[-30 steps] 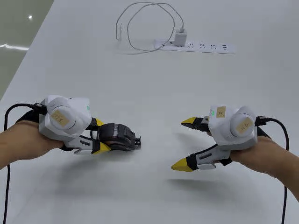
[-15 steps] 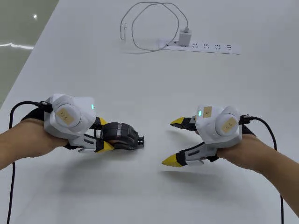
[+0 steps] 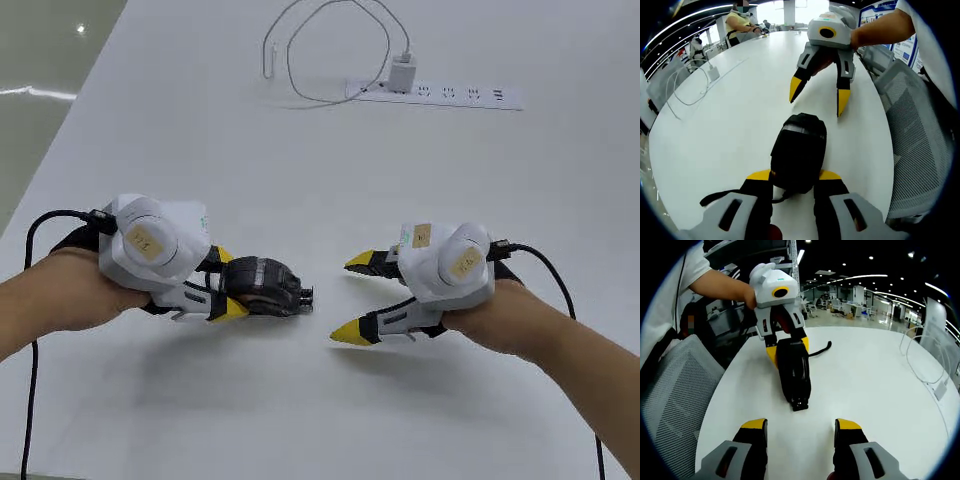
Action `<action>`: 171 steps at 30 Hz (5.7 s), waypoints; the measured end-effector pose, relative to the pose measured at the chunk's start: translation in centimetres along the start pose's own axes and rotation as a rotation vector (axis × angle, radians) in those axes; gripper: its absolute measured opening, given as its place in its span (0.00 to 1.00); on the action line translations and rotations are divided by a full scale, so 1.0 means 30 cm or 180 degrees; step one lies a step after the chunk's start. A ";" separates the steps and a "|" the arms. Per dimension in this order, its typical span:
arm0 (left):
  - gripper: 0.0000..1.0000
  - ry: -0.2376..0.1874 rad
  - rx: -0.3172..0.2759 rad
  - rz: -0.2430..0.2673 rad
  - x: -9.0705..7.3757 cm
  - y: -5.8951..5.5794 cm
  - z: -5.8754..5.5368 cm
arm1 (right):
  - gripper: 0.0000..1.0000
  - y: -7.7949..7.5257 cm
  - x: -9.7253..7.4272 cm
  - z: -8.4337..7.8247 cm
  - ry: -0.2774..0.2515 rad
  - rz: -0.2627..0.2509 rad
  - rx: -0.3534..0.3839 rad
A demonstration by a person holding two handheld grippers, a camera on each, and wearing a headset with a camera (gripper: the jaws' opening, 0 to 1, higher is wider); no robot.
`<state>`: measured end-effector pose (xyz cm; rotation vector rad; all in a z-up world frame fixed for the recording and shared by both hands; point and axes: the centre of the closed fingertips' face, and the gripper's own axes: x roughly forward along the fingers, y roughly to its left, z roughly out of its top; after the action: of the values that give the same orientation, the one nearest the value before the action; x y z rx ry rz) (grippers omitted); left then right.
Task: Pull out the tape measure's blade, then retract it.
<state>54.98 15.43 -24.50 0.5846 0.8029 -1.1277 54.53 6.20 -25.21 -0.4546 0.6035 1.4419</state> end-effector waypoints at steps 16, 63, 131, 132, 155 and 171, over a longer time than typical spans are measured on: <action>0.26 0.0001 0.0000 -0.0008 -0.001 -0.001 -0.001 | 0.36 -0.001 0.067 0.028 -0.0096 0.0077 -0.0114; 0.26 0.0007 0.0058 0.0006 -0.001 -0.001 0.001 | 0.09 0.006 0.122 0.041 -0.0178 0.0140 -0.0302; 0.25 0.0041 0.0128 -0.0011 0.000 -0.001 0.000 | 0.09 -0.025 -0.056 -0.098 0.0107 -0.0027 -0.0375; 0.25 0.0043 0.0131 -0.0014 0.000 -0.001 0.000 | 0.09 -0.026 -0.059 -0.101 0.0113 -0.0031 -0.0370; 0.25 0.0043 0.0148 -0.0019 0.003 -0.002 0.000 | 0.08 -0.029 -0.123 -0.160 0.0215 -0.0094 -0.0277; 0.25 0.0045 0.0152 -0.0019 0.003 -0.003 0.001 | 0.08 -0.037 -0.176 -0.195 0.0277 -0.0153 -0.0256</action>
<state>54.93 15.34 -24.55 0.6310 0.7922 -1.1518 54.86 -1.65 -26.48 -0.5940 0.6018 1.4097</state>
